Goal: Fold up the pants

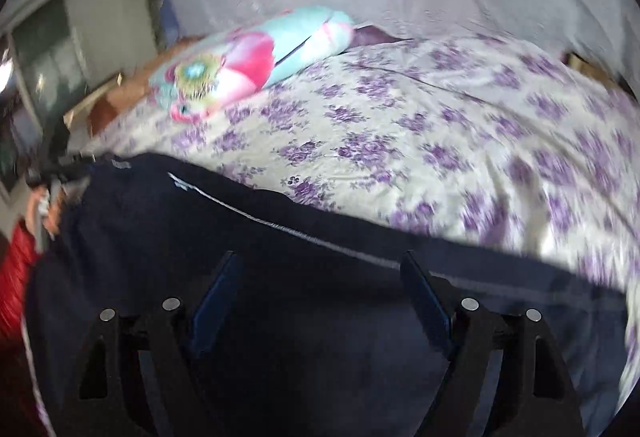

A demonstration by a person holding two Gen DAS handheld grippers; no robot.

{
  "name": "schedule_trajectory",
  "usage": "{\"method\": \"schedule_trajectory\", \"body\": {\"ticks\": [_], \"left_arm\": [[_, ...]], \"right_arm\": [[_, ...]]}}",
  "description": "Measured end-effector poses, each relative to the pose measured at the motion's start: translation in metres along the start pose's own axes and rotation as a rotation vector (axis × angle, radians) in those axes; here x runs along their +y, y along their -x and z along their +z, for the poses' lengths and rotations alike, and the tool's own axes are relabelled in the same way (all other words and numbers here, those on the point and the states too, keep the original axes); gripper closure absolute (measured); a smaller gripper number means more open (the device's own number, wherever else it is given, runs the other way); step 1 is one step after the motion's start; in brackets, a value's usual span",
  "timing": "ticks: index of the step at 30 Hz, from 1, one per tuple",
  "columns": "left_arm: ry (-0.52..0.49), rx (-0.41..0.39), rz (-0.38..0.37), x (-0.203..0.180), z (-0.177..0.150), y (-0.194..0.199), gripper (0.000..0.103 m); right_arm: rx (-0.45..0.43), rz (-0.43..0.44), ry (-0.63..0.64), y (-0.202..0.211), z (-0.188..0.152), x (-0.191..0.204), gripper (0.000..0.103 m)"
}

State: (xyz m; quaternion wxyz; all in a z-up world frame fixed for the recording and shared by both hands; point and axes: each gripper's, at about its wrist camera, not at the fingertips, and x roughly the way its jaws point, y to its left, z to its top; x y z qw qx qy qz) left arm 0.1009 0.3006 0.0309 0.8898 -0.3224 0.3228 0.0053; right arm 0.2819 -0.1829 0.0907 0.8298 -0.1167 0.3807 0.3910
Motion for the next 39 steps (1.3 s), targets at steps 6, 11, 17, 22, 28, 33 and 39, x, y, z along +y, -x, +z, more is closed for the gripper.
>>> {"method": "schedule_trajectory", "body": {"ticks": [6,11,17,22,28,33,39], "left_arm": [[0.014,0.011,-0.007,0.002,0.0,-0.002,0.084],[0.022,0.019,-0.013,0.004,0.0,-0.003,0.084],[-0.009,-0.003,-0.004,-0.002,0.0,0.0,0.084],[-0.12,-0.099,0.008,-0.028,-0.007,0.024,0.084],[-0.144,-0.222,-0.1,-0.045,-0.037,0.08,0.085],[-0.097,-0.195,-0.133,-0.027,-0.095,0.124,0.07],[0.17,-0.037,-0.234,0.009,-0.149,0.14,0.053]], "right_arm": [[0.107,-0.004,0.203,-0.059,0.018,0.003,0.02],[0.171,0.064,0.168,-0.087,0.014,-0.008,0.018],[0.104,-0.101,0.215,-0.044,-0.002,0.025,0.094],[0.012,-0.172,0.201,0.018,-0.019,0.055,0.095],[-0.125,-0.242,0.215,0.112,-0.074,0.116,0.095],[-0.142,-0.203,0.182,0.156,-0.166,0.166,0.095],[-0.096,-0.172,0.106,0.146,-0.218,0.173,0.095]]}}
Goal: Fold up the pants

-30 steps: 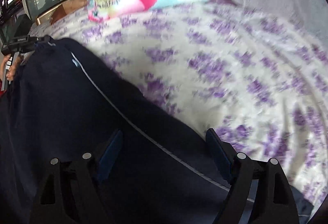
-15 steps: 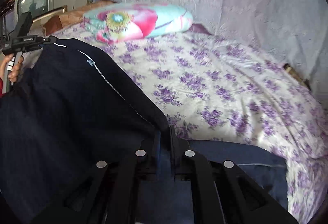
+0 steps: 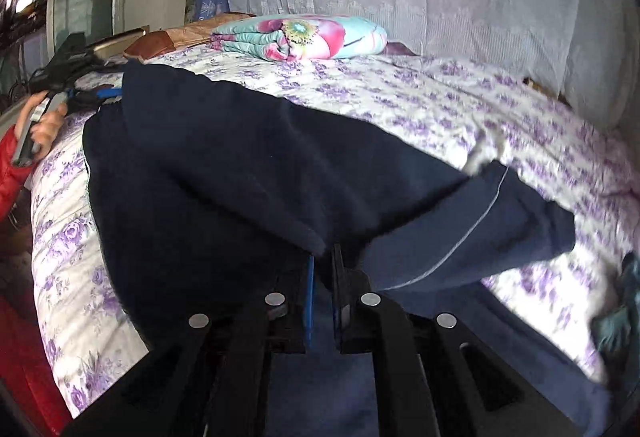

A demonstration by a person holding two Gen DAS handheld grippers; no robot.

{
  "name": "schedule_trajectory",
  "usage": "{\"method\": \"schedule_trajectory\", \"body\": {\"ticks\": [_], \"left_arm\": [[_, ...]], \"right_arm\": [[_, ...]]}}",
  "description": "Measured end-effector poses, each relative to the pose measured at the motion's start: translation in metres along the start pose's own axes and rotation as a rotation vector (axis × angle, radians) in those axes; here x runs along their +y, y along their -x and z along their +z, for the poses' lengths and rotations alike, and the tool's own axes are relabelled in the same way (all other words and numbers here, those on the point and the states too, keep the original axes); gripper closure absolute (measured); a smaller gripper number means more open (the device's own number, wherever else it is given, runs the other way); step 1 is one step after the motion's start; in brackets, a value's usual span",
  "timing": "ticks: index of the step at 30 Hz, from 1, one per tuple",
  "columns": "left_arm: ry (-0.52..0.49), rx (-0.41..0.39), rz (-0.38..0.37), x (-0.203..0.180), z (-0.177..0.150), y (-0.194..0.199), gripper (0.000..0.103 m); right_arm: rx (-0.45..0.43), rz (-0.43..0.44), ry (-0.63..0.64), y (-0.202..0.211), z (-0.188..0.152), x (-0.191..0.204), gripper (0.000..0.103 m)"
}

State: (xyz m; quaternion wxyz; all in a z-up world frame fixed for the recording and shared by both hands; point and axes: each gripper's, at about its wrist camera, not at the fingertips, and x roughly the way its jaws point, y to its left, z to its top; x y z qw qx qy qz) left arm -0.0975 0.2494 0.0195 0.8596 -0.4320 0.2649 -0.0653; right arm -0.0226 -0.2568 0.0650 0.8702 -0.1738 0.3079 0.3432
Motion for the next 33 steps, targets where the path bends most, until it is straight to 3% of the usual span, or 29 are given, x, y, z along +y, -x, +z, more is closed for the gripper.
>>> {"method": "schedule_trajectory", "body": {"ticks": [4,8,10,13,15,16,17,25,28,31,33], "left_arm": [[0.001,0.035,-0.017,-0.015,-0.019,-0.006,0.045],[0.039,-0.015,0.012,-0.018,-0.01,-0.014,0.035],[0.057,-0.026,0.043,-0.02,-0.005,-0.017,0.03],[0.031,-0.017,0.124,-0.025,0.0,-0.025,0.031],[-0.026,-0.004,0.163,-0.031,0.001,-0.029,0.058],[-0.038,0.034,0.146,-0.031,0.001,-0.035,0.079],[-0.02,0.048,0.133,-0.028,0.001,-0.037,0.082],[-0.08,0.056,0.068,-0.041,-0.011,0.005,0.086],[-0.09,0.093,0.077,-0.031,-0.021,0.016,0.086],[-0.077,0.156,0.143,-0.006,-0.035,0.004,0.086],[-0.056,0.149,0.122,0.001,-0.039,0.003,0.086]], "right_arm": [[-0.006,0.023,-0.012,-0.005,0.003,-0.004,0.095],[0.0,0.031,-0.02,-0.009,-0.001,-0.004,0.095],[-0.003,0.032,-0.025,-0.008,-0.001,-0.003,0.095],[0.002,0.034,-0.031,-0.01,-0.002,-0.003,0.095],[0.003,0.039,-0.035,-0.01,-0.001,-0.004,0.095],[0.002,0.043,-0.039,-0.009,-0.001,-0.005,0.095],[-0.001,0.048,-0.044,-0.008,0.0,-0.006,0.096],[-0.059,0.025,-0.026,0.055,0.009,0.004,0.095],[-0.001,0.071,0.002,0.067,-0.007,0.022,0.095],[0.084,0.06,0.041,0.05,-0.03,0.041,0.095],[0.12,0.04,0.052,0.034,-0.043,0.049,0.095]]}}
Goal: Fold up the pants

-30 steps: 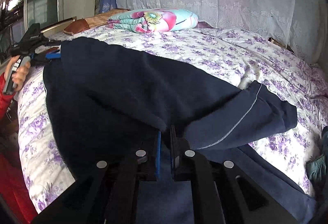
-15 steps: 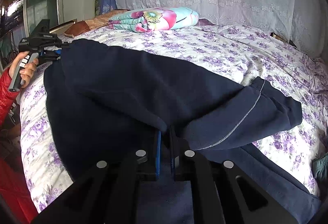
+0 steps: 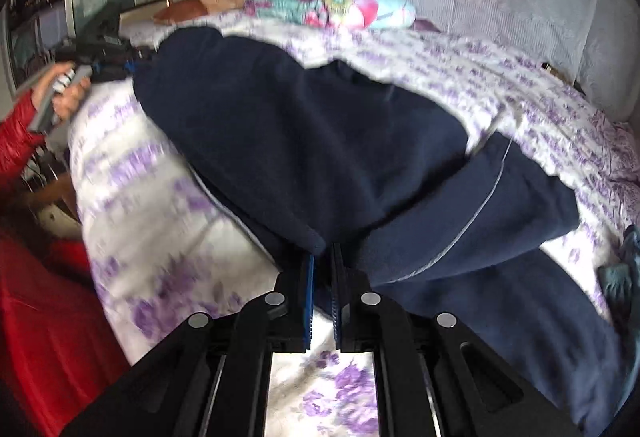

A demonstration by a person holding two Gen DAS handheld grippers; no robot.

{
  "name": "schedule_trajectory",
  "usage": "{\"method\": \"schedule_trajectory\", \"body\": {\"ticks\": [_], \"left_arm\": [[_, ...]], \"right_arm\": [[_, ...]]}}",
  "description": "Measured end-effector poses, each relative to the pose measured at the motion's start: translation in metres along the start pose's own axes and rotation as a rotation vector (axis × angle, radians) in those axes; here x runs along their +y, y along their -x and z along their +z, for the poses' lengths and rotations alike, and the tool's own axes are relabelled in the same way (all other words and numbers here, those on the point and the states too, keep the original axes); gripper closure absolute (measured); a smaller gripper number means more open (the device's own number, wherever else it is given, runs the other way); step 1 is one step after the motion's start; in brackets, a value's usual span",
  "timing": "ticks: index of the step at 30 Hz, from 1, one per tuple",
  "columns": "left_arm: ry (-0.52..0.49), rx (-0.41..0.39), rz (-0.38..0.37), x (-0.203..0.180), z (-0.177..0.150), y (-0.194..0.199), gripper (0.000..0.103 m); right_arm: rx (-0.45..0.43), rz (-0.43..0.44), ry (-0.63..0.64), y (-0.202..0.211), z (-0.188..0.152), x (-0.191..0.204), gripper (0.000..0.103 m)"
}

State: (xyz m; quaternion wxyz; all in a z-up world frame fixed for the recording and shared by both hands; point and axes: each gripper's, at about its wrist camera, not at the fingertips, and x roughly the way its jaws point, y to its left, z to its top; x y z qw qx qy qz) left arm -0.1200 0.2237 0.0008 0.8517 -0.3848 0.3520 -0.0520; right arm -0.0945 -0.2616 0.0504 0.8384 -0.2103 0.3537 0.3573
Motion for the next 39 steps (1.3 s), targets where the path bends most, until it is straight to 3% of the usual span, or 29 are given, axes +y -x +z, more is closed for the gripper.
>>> {"method": "schedule_trajectory", "body": {"ticks": [5,8,9,10,12,13,14,16,18,19,21,23,26,29,34,36,39], "left_arm": [[0.013,-0.049,0.001,-0.002,-0.004,0.024,0.079],[-0.1,-0.161,0.179,-0.028,-0.015,0.049,0.071],[-0.152,-0.181,0.202,-0.04,-0.018,0.054,0.071],[-0.201,-0.191,0.182,-0.055,-0.021,0.057,0.07],[-0.27,-0.184,0.101,-0.081,-0.023,0.054,0.057],[-0.302,-0.173,0.075,-0.092,-0.023,0.048,0.039],[-0.341,-0.159,0.055,-0.103,-0.023,0.037,0.028],[-0.38,-0.123,0.061,-0.11,-0.022,0.01,0.026],[-0.368,-0.049,0.092,-0.1,-0.023,-0.025,0.026],[-0.335,-0.016,0.123,-0.085,-0.024,-0.044,0.028],[-0.399,-0.075,0.15,-0.085,-0.035,-0.044,0.029],[-0.478,-0.074,0.167,-0.096,-0.045,-0.042,0.016],[-0.473,-0.098,0.184,-0.098,-0.047,-0.042,0.013],[-0.485,-0.099,0.204,-0.103,-0.049,-0.047,0.011],[-0.506,-0.107,0.224,-0.102,-0.05,-0.051,0.011],[-0.494,-0.108,0.205,-0.099,-0.049,-0.05,0.011],[-0.478,-0.107,0.176,-0.096,-0.045,-0.049,0.01]], "right_arm": [[-0.007,0.024,-0.036,-0.002,-0.003,-0.004,0.094],[-0.012,0.034,-0.044,-0.004,-0.005,-0.006,0.094],[-0.013,0.041,-0.051,-0.005,-0.005,-0.008,0.094],[-0.012,0.054,-0.063,-0.005,-0.006,-0.01,0.094],[-0.01,0.083,-0.089,-0.006,-0.005,-0.016,0.093],[-0.009,0.098,-0.103,-0.006,-0.006,-0.018,0.092],[-0.005,0.114,-0.118,-0.006,-0.005,-0.02,0.092],[0.007,0.134,-0.129,-0.004,-0.003,-0.023,0.09],[0.013,0.168,-0.14,0.005,0.003,-0.027,0.08],[0.002,0.185,-0.147,0.013,0.006,-0.028,0.069],[-0.06,0.195,-0.153,0.033,0.018,-0.034,0.06],[-0.125,0.193,-0.152,0.044,0.041,-0.04,0.056],[-0.196,0.136,-0.11,0.033,0.084,-0.04,0.05],[-0.198,0.105,-0.047,-0.012,0.131,-0.03,0.05],[-0.061,0.041,0.059,-0.106,0.183,-0.016,0.052],[-0.012,0.016,0.071,-0.131,0.192,-0.014,0.059],[0.018,0.013,0.082,-0.146,0.195,-0.017,0.091]]}}
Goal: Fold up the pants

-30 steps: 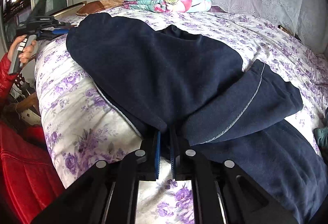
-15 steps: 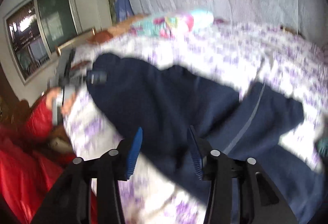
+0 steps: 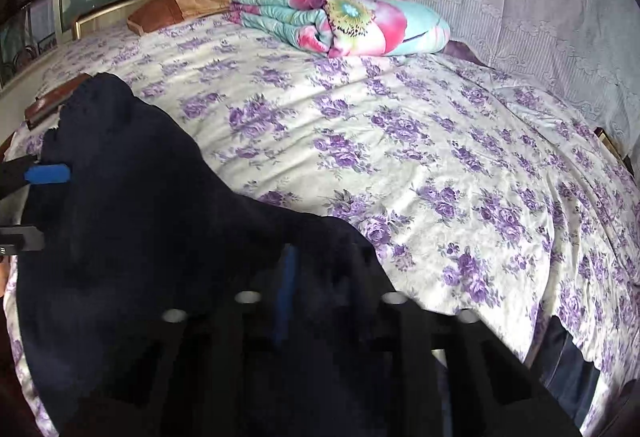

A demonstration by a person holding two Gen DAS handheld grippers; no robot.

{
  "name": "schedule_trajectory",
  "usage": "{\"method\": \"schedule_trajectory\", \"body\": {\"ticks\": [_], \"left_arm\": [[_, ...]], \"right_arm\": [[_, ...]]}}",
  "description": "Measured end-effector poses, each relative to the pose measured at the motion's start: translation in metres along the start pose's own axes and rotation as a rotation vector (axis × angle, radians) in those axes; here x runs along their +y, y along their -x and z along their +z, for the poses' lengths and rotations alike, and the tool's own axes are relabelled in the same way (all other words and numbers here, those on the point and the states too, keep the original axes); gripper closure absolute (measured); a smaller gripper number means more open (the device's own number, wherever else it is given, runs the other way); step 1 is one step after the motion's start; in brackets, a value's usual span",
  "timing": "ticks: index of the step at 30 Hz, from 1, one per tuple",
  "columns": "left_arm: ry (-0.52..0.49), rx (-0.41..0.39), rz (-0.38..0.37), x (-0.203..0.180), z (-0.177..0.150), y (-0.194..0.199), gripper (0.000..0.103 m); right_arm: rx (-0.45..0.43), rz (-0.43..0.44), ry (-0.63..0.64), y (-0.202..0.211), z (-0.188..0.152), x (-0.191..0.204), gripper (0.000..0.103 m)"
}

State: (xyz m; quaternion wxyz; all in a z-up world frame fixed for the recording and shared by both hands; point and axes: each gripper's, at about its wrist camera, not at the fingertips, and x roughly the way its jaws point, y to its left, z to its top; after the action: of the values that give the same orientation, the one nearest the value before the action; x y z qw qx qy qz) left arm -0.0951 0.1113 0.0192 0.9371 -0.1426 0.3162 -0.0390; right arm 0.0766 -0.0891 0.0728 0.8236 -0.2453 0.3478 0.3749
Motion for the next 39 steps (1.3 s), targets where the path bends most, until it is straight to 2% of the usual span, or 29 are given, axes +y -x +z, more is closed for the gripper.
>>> {"method": "schedule_trajectory", "body": {"ticks": [6,10,11,15,16,17,18,21,23,28,30,31,32,33,34,35,36,37,39], "left_arm": [[0.008,0.005,-0.021,0.002,0.002,-0.002,0.008],[-0.007,0.013,-0.001,0.0,0.002,-0.005,0.008],[-0.009,0.013,0.0,0.0,0.002,-0.004,0.008],[-0.009,0.012,-0.001,0.0,0.002,-0.005,0.007],[-0.008,0.011,-0.002,0.0,0.002,-0.005,0.007],[-0.005,0.009,-0.003,0.0,0.002,-0.004,0.007],[-0.003,0.007,-0.006,0.0,0.001,-0.004,0.007],[0.004,0.001,-0.017,0.001,0.001,-0.003,0.007],[0.008,-0.003,-0.026,0.002,0.001,-0.002,0.007],[0.026,-0.017,-0.06,0.007,0.001,0.002,0.007],[0.029,-0.02,-0.071,0.009,0.001,0.003,0.007],[0.031,-0.022,-0.078,0.01,0.001,0.003,0.007],[0.032,-0.023,-0.082,0.01,0.001,0.004,0.007],[0.034,-0.024,-0.089,0.011,0.0,0.004,0.007],[0.035,-0.026,-0.094,0.012,0.0,0.004,0.007],[0.037,-0.027,-0.097,0.012,0.0,0.005,0.007],[0.039,-0.029,-0.1,0.013,0.0,0.005,0.007],[0.04,-0.03,-0.1,0.012,0.0,0.005,0.007],[0.038,-0.03,-0.098,0.013,0.0,0.004,0.007]], "right_arm": [[-0.036,-0.022,-0.049,-0.007,0.012,-0.015,0.1],[0.08,-0.025,-0.085,-0.053,0.004,-0.027,0.1],[0.078,-0.024,-0.089,-0.057,0.001,-0.027,0.1],[0.031,-0.008,-0.111,-0.038,0.005,-0.032,0.096],[0.008,-0.009,-0.137,-0.028,0.005,-0.039,0.08],[-0.022,-0.027,-0.167,-0.014,0.004,-0.048,0.056],[-0.048,-0.077,-0.189,-0.001,0.001,-0.058,0.039],[-0.032,-0.3,-0.225,0.019,-0.012,-0.091,0.031],[0.037,-0.4,-0.269,0.021,-0.03,-0.112,0.022],[0.175,-0.486,-0.299,0.001,-0.073,-0.128,0.02],[0.168,-0.479,-0.342,-0.005,-0.085,-0.139,0.015],[0.154,-0.453,-0.4,-0.004,-0.09,-0.148,0.015],[0.142,-0.436,-0.43,-0.002,-0.094,-0.154,0.022],[0.133,-0.421,-0.444,0.0,-0.096,-0.157,0.035],[0.126,-0.404,-0.466,0.003,-0.099,-0.161,0.042],[0.123,-0.399,-0.478,0.006,-0.101,-0.162,0.06],[0.113,-0.386,-0.488,0.01,-0.104,-0.165,0.072],[0.089,-0.359,-0.504,0.016,-0.106,-0.167,0.08],[0.007,-0.32,-0.568,0.042,-0.114,-0.171,0.083]]}}
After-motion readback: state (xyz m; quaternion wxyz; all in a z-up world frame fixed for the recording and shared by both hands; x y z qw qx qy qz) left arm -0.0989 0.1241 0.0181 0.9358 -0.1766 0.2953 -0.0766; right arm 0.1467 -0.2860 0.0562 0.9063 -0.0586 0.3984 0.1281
